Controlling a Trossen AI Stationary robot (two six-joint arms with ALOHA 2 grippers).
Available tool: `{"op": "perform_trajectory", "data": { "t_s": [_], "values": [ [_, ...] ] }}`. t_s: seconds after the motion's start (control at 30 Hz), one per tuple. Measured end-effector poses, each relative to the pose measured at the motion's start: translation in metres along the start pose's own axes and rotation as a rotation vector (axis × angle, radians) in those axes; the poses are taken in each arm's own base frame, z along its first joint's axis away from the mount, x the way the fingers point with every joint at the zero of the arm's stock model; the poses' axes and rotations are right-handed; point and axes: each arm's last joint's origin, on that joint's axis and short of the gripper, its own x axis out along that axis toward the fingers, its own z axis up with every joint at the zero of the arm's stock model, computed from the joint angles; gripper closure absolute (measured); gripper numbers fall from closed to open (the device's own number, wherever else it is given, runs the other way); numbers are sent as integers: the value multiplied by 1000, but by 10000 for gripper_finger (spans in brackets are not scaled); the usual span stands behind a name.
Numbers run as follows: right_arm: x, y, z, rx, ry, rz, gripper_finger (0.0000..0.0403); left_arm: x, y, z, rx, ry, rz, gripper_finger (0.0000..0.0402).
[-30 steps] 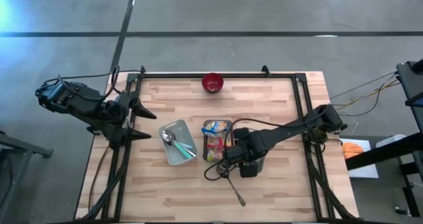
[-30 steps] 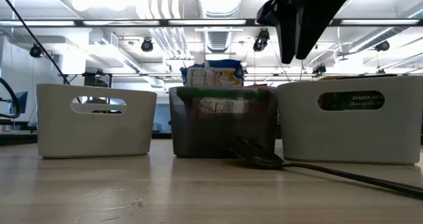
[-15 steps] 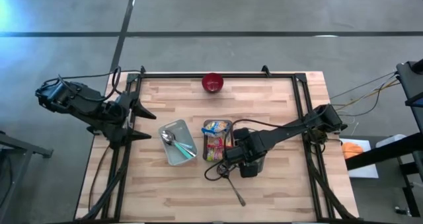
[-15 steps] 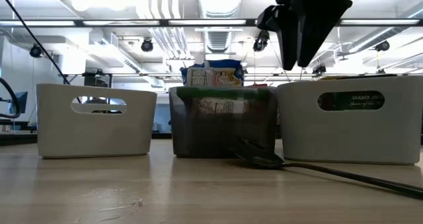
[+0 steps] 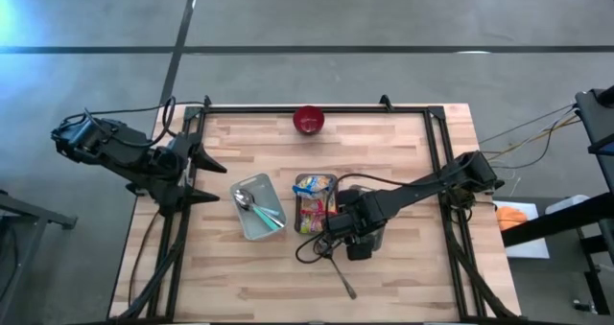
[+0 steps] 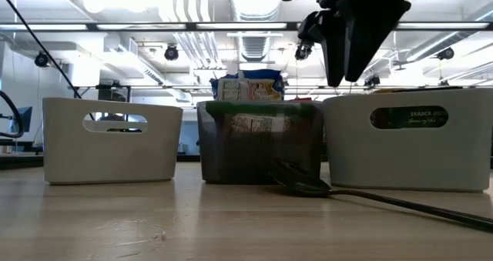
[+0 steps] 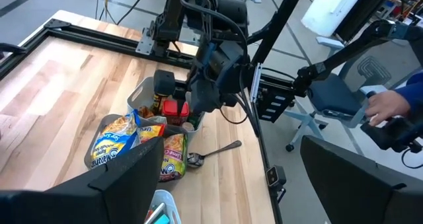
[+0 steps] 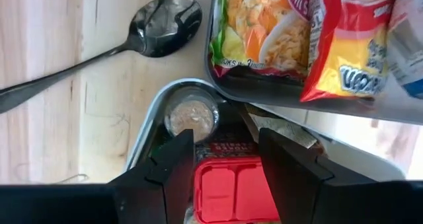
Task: Pick & Place Food Item
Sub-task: Adjust the orange seasoning in the gray bin
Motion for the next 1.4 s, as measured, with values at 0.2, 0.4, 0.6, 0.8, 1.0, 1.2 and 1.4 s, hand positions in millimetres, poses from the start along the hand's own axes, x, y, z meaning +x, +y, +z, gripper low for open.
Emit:
{"op": "perform_trajectory", "data": {
  "t_s": [0.2, 0.4, 0.6, 0.8, 1.0, 1.2, 1.4],
  "values": [
    [5, 2, 1, 24, -13, 29, 219, 0, 0, 0, 0, 0, 0, 41],
    [5, 0, 0, 11, -11, -6, 146, 0, 0, 0, -1, 0, 0, 41],
    [5, 0, -1, -110, -10, -25, 133, 0, 0, 0, -4, 0, 0, 41],
    [7, -3, -1, -114, -1, -27, 180, 0, 0, 0, -4, 0, 0, 41],
    [13, -9, -3, -53, 22, -29, 198, 0, 0, 0, -4, 0, 0, 41],
    [15, -11, -4, -58, 28, -27, 199, 0, 0, 0, -3, 0, 0, 41],
    [23, -15, -9, -48, 66, 11, 199, 0, 0, 0, -1, 0, 0, 41]
  ]
}}
